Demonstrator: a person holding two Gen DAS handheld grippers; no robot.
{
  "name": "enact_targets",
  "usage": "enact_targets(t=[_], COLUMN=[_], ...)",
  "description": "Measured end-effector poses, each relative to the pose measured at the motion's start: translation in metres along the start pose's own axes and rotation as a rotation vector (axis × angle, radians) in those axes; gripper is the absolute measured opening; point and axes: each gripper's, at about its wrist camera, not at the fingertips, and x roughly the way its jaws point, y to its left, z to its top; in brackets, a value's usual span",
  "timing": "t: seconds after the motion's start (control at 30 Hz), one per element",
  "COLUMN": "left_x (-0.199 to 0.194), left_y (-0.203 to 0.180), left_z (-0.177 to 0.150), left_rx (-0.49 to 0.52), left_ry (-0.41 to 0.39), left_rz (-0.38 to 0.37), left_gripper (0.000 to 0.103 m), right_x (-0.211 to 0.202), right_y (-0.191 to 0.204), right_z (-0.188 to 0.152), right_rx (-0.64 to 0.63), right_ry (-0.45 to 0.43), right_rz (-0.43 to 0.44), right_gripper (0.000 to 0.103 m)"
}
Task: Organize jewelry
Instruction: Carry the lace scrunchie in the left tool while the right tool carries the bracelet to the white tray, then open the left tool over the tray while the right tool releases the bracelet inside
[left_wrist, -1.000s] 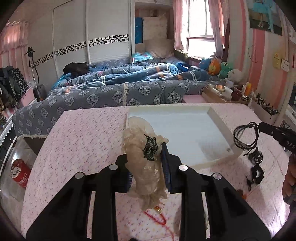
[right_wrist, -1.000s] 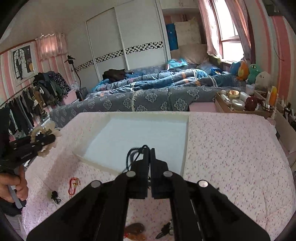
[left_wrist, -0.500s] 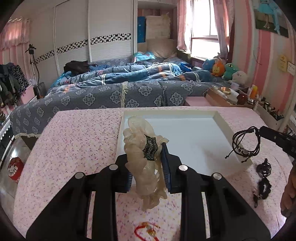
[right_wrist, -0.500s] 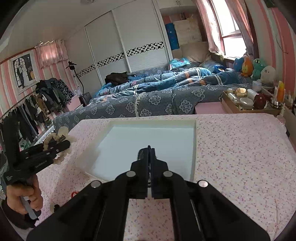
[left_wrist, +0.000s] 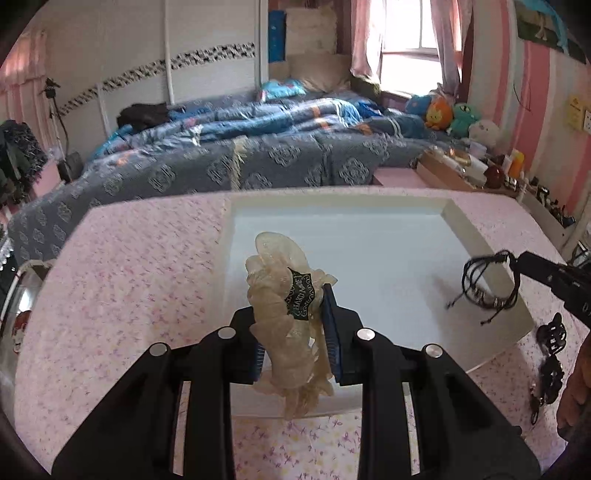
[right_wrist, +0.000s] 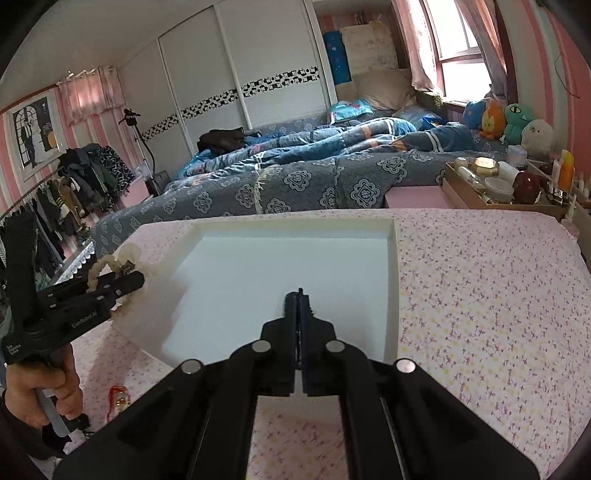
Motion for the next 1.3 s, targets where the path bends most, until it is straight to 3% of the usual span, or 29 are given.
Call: enact_targets(t=[0.27,0.47,0.6,1.1,1.27,1.3], left_x=[0.046,0.049,0.043,0.019,0.016,0.013], left_y=[0.004,0.009,0.017,0.019,0.024,0.026], left_z=[-0.022,-0.029,-0.031,-0.046,-0.043,-0.042], left_rx=[0.023,0.053,0.056,0.072,0.029,0.014], left_ry=[0.162,0.202,0.219,0.180,0.177,0.171], left_rz=[0.016,0.103,0.110,0.144,0.064,0.049], left_gripper=[0.026,0.027,0.026,0.028,0.033,0.035], right_x=[0.026,0.041,0.044,0.038,0.019,0.013], right_y=[-0.010,-0.005,0.001,0.008,0.005,0.006], right_z=[-0.016,-0.027,-0.033,-0.035,-0.028,-0.025], right_rx=[-0.013,-0.114,-0.190,-0.243,-0.135,-0.121], right_ry=[0.125,0.221,0.266,0.265,0.188,0.170], right_rz=[-0.094,-0.217,-0.266,-0.256,-0.146,-0.127], right_gripper=[0.001,0.001,0.001,0.001,0.007,0.020])
